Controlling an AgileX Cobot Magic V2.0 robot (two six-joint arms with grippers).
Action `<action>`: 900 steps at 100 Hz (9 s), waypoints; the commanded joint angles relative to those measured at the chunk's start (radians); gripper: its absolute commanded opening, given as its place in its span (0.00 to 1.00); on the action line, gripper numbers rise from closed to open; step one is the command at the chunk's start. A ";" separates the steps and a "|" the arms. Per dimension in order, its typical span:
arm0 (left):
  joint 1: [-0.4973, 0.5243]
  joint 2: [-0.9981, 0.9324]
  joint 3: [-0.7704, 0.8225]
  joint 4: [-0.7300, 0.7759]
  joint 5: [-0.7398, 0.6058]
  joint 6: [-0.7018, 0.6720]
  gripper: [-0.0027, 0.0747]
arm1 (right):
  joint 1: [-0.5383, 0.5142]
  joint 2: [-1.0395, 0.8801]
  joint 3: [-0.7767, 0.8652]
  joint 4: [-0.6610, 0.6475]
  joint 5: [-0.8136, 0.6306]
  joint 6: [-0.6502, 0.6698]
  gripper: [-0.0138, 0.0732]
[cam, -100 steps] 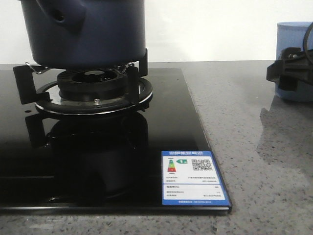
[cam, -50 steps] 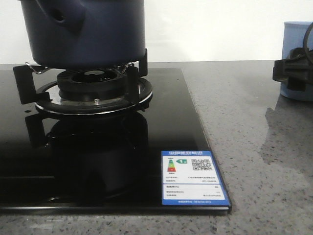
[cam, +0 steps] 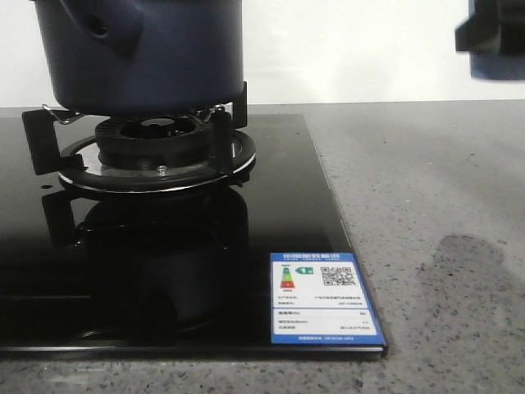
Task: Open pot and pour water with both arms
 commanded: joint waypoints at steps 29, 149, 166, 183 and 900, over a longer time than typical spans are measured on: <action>0.003 -0.030 -0.033 0.016 -0.095 -0.007 0.50 | 0.177 -0.003 -0.359 -0.068 0.257 -0.001 0.54; 0.003 -0.030 -0.033 0.032 -0.095 -0.007 0.50 | 0.557 0.392 -0.905 -1.045 0.858 -0.009 0.54; 0.003 -0.030 -0.033 0.032 -0.095 -0.007 0.50 | 0.558 0.403 -0.905 -1.167 0.843 -0.028 0.54; 0.003 -0.030 -0.033 0.032 -0.095 -0.007 0.50 | 0.558 0.405 -0.905 -1.227 0.827 -0.135 0.54; -0.223 0.246 -0.033 0.034 -0.202 -0.007 0.50 | -0.405 -0.525 0.259 -1.062 -0.191 1.125 0.90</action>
